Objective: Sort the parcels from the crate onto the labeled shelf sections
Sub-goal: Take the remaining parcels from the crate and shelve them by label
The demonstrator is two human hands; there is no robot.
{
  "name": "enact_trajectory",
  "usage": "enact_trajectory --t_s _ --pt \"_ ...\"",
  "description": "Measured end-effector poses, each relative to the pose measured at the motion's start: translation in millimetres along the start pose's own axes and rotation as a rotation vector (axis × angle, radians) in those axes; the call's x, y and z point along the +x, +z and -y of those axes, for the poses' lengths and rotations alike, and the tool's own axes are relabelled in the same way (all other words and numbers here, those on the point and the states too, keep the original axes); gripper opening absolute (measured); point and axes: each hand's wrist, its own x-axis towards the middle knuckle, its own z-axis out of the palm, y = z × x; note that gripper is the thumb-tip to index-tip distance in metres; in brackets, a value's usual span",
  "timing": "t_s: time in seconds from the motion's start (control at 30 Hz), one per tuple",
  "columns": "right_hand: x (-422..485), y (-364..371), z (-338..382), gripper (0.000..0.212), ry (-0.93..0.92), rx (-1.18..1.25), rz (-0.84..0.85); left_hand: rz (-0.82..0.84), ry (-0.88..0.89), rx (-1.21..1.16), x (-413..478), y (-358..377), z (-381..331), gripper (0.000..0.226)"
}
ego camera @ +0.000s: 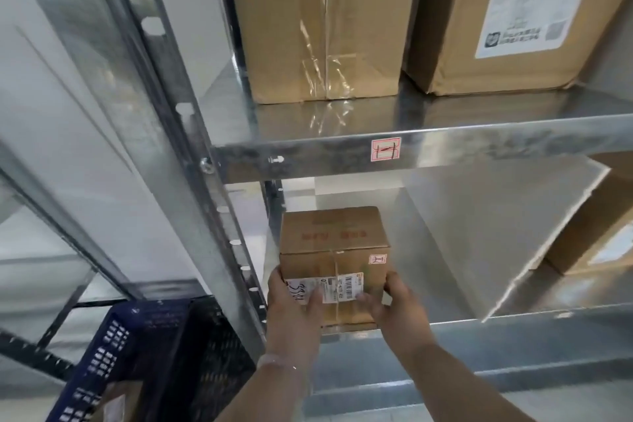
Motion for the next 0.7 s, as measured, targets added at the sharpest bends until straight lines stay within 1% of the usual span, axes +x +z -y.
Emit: enact_trajectory --t_s 0.1,0.2,0.27,0.4,0.6,0.7 --pt "4.7 7.1 -7.6 0.047 0.006 0.058 0.018 0.001 -0.005 0.014 3.7 4.3 6.1 0.060" --pt "4.6 12.3 -15.1 0.060 0.007 0.036 0.034 0.010 -0.013 0.014 6.7 7.7 13.1 0.066" --pt "6.4 15.6 -20.1 0.065 0.016 0.007 0.032 0.008 -0.007 0.001 8.4 9.6 14.5 0.064" --pt "22.0 21.8 -21.8 0.067 0.003 0.005 0.032 0.011 -0.023 -0.062 17.9 13.9 12.2 0.059" --pt "42.5 26.3 -15.4 0.068 -0.025 -0.033 0.028 -0.024 -0.057 -0.092 38.1 20.6 10.3 0.064" --pt "50.7 29.4 -14.4 0.071 -0.027 -0.015 0.036 -0.048 -0.088 -0.133 49.1 23.3 9.5 0.062"
